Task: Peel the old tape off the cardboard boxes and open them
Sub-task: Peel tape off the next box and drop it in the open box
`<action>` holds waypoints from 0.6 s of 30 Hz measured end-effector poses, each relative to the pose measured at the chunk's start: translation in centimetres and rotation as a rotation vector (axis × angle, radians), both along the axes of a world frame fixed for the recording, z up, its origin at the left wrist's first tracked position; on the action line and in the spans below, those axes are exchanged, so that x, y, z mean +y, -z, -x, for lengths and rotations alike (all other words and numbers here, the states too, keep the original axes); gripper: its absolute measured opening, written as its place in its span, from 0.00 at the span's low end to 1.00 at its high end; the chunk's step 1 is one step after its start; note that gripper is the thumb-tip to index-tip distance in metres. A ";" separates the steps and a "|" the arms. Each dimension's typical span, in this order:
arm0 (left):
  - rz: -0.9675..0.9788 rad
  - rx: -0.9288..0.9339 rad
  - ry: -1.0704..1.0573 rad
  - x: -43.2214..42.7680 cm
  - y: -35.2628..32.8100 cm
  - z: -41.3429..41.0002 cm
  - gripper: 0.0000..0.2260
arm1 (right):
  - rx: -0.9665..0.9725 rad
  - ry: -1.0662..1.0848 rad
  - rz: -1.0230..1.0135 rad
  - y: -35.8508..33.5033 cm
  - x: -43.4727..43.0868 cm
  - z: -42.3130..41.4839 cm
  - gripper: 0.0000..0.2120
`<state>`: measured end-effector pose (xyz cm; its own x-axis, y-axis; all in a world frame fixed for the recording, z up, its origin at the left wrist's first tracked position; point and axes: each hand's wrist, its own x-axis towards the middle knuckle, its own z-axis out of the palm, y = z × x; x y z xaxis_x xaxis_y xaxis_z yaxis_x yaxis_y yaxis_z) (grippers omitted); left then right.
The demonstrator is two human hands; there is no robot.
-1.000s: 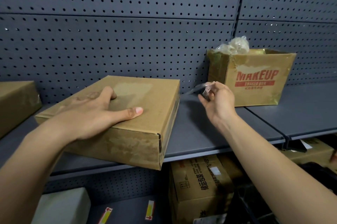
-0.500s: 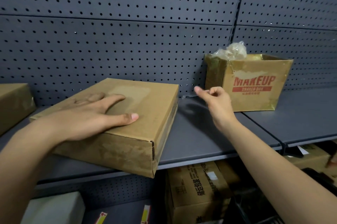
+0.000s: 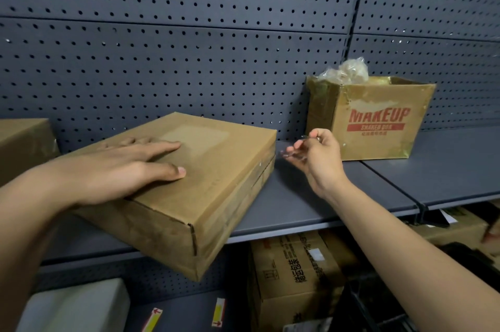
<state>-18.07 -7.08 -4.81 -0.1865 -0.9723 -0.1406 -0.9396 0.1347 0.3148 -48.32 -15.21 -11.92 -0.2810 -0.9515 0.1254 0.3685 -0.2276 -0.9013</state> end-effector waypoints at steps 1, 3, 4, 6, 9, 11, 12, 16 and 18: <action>0.014 -0.017 -0.018 0.2 -0.1 0.3 0.49 | -0.026 -0.025 -0.044 -0.1 0.1 0.0 0.10; 0.056 -0.076 -0.082 0.7 -0.2 1.1 0.51 | -0.038 -0.093 -0.145 -0.3 0.4 -0.2 0.04; 0.069 -0.110 -0.115 0.9 -0.3 1.5 0.53 | -0.020 -0.133 -0.182 -0.5 0.7 -0.4 0.04; 0.085 -0.167 -0.153 1.1 -0.3 1.8 0.59 | 0.084 -0.202 -0.177 -0.7 1.3 -1.0 0.03; 0.100 -0.192 -0.188 1.3 -0.2 1.4 0.63 | 0.343 -0.297 -0.088 -0.4 2.2 -1.8 0.10; 0.078 -0.186 -0.209 1.7 -0.2 1.1 0.63 | 0.593 -0.356 0.017 -0.4 2.8 -1.7 0.16; 0.071 -0.162 -0.222 1.9 -0.3 1.0 0.61 | 0.735 -0.383 0.072 -0.6 3.2 -1.6 0.19; 0.109 -0.067 -0.225 2.1 -0.2 1.4 0.37 | 1.032 -0.442 0.194 -0.9 4.0 -1.5 0.21; 0.179 -0.057 -0.175 2.1 0.1 2.0 0.25 | 1.177 -0.373 0.235 -0.7 4.1 -1.6 0.17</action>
